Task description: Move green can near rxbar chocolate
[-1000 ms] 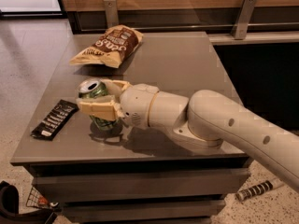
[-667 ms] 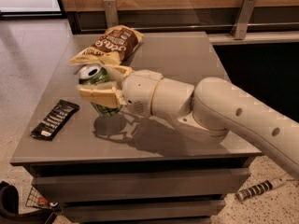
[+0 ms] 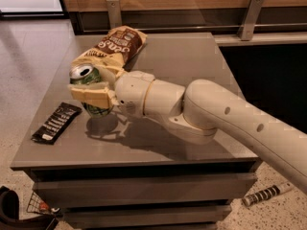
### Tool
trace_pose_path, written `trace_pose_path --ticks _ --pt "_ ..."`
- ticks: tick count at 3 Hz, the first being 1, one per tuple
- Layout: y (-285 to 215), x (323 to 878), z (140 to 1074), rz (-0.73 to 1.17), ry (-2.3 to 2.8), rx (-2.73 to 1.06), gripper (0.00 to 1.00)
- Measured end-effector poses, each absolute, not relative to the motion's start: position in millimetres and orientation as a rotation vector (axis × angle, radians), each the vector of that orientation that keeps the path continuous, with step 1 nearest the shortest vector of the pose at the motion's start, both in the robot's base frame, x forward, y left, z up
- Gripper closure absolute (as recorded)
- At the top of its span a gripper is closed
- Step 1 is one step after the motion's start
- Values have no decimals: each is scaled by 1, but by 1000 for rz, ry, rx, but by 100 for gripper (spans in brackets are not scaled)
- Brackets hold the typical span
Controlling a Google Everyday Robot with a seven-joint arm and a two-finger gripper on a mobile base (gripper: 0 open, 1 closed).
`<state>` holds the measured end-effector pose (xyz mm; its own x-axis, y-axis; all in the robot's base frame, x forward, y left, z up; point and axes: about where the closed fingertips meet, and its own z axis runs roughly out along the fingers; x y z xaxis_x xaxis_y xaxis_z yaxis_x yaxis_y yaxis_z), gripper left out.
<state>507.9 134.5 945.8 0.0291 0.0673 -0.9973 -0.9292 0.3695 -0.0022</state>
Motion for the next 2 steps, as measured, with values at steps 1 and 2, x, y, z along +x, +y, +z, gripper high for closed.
trace_pose_path --ticks 1,2 --pt "140 498 931 982 1347 -869 100" --pt "142 484 913 1003 1403 -852 100"
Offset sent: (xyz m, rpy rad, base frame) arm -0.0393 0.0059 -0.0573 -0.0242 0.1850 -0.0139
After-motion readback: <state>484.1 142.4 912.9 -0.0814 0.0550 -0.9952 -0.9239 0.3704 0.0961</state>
